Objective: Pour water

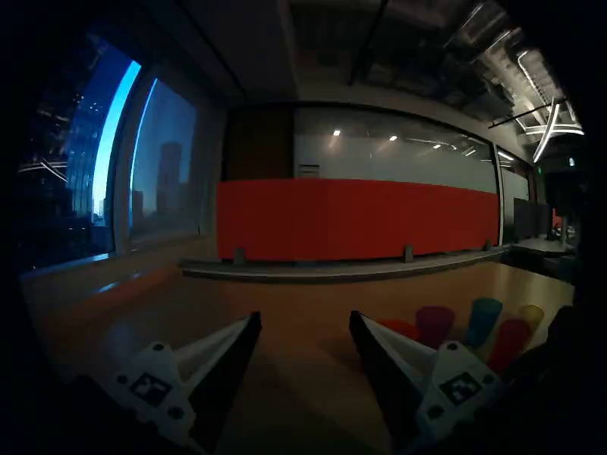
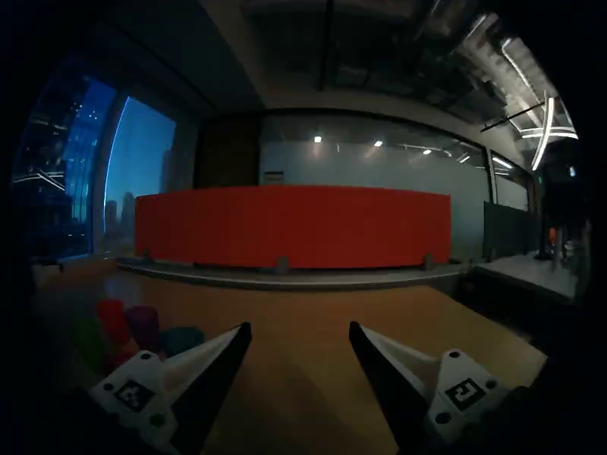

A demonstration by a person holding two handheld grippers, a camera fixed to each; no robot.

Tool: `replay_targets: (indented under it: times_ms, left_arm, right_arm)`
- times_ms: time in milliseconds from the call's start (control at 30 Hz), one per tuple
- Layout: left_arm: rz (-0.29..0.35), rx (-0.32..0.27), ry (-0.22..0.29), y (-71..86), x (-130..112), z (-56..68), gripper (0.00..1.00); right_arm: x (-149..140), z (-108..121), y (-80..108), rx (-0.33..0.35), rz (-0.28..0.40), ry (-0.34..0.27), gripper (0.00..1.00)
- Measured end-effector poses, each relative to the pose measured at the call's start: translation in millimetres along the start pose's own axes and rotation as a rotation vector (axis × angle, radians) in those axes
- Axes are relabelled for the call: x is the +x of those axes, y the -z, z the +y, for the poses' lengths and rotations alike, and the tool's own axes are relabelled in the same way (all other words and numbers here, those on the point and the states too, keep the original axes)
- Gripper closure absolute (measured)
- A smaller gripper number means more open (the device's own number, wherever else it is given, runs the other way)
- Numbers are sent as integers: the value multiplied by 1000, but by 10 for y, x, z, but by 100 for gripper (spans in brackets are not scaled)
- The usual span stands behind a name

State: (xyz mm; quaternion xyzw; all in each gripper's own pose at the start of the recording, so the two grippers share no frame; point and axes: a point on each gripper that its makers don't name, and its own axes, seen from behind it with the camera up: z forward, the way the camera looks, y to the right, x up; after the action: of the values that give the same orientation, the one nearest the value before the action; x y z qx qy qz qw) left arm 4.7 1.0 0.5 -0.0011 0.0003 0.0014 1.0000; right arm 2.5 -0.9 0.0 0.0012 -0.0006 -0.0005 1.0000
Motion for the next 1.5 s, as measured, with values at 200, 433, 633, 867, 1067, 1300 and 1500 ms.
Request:
replay_targets:
  times_ms: [200, 433, 633, 867, 1067, 1300, 1500]
  left_arm:
    - [3, -17, -17, -50, 315, 38, 14]
    - [20, -46, -33, -118, 773, 88, 14]
    - [25, -109, -2, -152, 1137, 235, 14]
    - [32, -154, 34, -172, 1519, 272, 14]
    - [20, -193, 28, -160, 1611, 356, 14]
    - [21, -267, 23, -117, 1665, 550, 14]
    - [26, -362, 26, -61, 1711, 787, 14]
  right_arm:
    - [239, -75, -9, 33, -16, 8, 0]
    - [665, -164, -21, 68, -9, 24, 0]
    - [1075, -198, -22, 84, 3, -6, 1]
    - [1447, -197, -6, 101, 9, 7, 0]
    - [1491, -182, 10, 106, 0, 19, 0]
    - [1500, -261, 24, 156, -1, 27, 0]
    - [1536, -443, 76, 261, 14, 60, 0]
